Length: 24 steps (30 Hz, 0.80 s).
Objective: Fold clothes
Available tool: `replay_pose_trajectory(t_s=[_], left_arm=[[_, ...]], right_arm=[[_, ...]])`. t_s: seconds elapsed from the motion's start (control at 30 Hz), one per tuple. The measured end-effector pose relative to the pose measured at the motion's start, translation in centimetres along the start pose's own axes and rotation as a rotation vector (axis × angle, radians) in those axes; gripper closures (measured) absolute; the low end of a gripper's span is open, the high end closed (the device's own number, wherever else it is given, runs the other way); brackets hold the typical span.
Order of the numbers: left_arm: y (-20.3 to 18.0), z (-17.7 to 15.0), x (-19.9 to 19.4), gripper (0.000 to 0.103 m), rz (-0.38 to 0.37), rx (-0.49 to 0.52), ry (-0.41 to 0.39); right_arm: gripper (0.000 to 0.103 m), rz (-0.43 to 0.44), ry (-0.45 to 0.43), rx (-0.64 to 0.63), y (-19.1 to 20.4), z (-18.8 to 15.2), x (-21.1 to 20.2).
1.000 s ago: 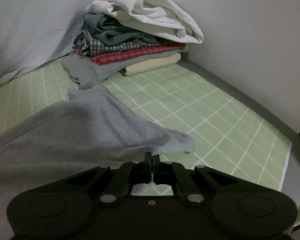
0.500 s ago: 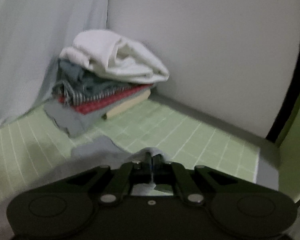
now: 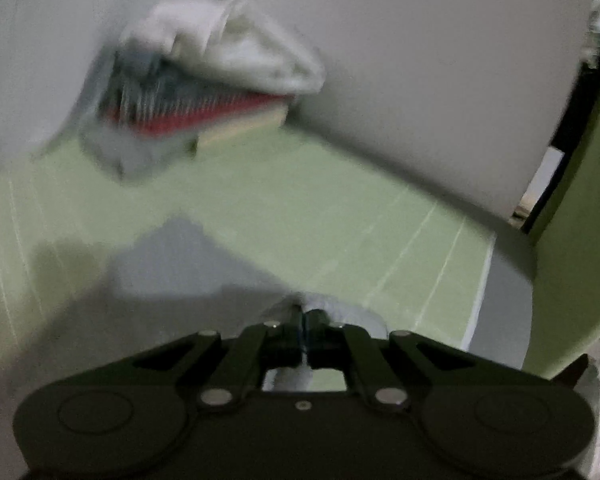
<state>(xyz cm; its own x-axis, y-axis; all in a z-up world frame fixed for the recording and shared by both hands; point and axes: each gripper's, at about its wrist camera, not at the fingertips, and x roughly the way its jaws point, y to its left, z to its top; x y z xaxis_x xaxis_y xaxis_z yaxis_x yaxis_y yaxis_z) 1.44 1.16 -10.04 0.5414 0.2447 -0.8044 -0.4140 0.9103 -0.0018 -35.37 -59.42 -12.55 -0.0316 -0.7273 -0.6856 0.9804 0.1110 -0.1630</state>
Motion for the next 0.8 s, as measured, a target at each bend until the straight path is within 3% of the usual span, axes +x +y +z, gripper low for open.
replay_pose_trajectory(t_s=[0.03,0.1,0.13,0.2,0.27,0.3,0.37,0.5,0.67,0.8], left_arm=[[-0.1,-0.5,0.1,0.060,0.017,0.007,0.014],[-0.2,-1.2,-1.0,0.033,0.014,0.010,-0.008],[0.1,-1.6,-1.6,0.031,0.001,0.005,-0.024],[0.2,-2.1,-2.8,0.028,-0.023,0.002,-0.043],[-0.2,-2.9,-3.8,0.021,-0.038,0.005,-0.045],[-0.5,-3.4,-4.2,0.020,-0.047,0.008,-0.043],[-1.4,-4.6,-4.6,0.016,-0.088,0.046,-0.023],[-4.3,-7.4,-4.7,0.013,-0.158,0.159,0.037],[-8.3,-11.1,-3.1,0.012,-0.217,0.247,0.139],[-10.8,-13.4,-1.7,0.010,-0.208,0.309,0.156]], right_arm=[[0.096,0.004,0.027,-0.028,0.2,-0.4,0.3],[0.066,0.006,0.038,-0.076,0.7,-0.9,0.3],[0.045,0.005,0.025,-0.095,1.1,-0.9,0.0],[0.039,0.028,-0.011,-0.127,2.2,-0.4,-0.6],[0.018,0.057,-0.046,-0.165,3.9,0.3,-1.2],[0.014,0.075,-0.066,-0.182,4.9,0.7,-1.5],[0.004,0.163,-0.112,-0.228,7.8,1.4,-2.2],[0.000,0.410,-0.149,-0.346,14.2,1.9,-3.8],[0.000,0.757,-0.053,-0.505,23.5,0.3,-5.6],[0.000,0.905,-0.038,-0.562,29.3,-1.0,-6.7]])
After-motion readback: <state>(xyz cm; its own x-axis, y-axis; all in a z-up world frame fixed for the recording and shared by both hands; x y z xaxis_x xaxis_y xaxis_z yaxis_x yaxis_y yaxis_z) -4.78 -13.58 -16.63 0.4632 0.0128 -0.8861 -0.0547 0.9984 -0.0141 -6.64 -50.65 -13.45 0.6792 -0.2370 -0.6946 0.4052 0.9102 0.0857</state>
